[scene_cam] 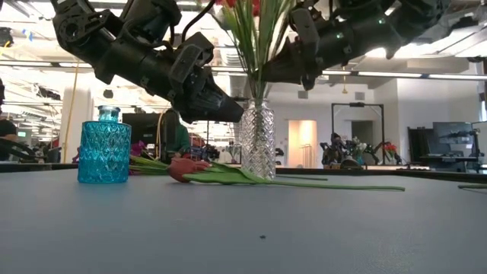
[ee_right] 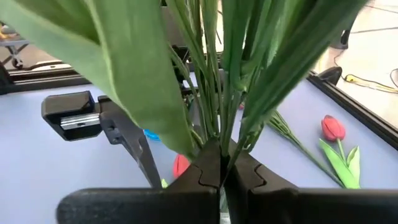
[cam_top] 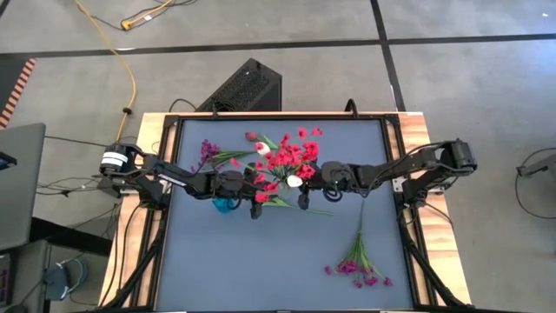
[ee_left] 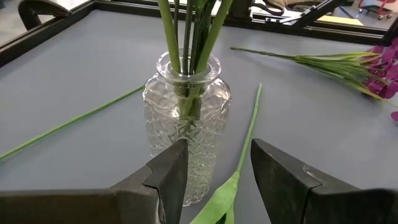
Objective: Sort flowers into vase by color
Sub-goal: Put the red flowers into the transparent vase
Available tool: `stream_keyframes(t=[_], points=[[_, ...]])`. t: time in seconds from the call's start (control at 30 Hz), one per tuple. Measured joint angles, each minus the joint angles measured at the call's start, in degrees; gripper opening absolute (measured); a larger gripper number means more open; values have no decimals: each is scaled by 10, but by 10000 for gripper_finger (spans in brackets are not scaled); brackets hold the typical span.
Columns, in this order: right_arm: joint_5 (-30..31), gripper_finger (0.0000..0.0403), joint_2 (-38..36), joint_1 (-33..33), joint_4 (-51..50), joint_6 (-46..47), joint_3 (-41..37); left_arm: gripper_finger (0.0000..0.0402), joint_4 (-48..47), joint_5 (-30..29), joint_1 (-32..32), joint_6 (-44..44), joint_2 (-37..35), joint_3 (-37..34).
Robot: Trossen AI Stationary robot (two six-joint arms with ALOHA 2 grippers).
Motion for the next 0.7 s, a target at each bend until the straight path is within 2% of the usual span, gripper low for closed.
stream_keyframes(t=[0.33,0.57,0.7], points=[[-6,124,-25,-8,-41,5,1,164,0,0,0,-5,0,0],[-17,197,-59,-7,-162,-1,31,164,1,0,0,-9,0,0],[-45,228,-62,-8,-220,-17,55,164,3,0,0,-10,0,0]])
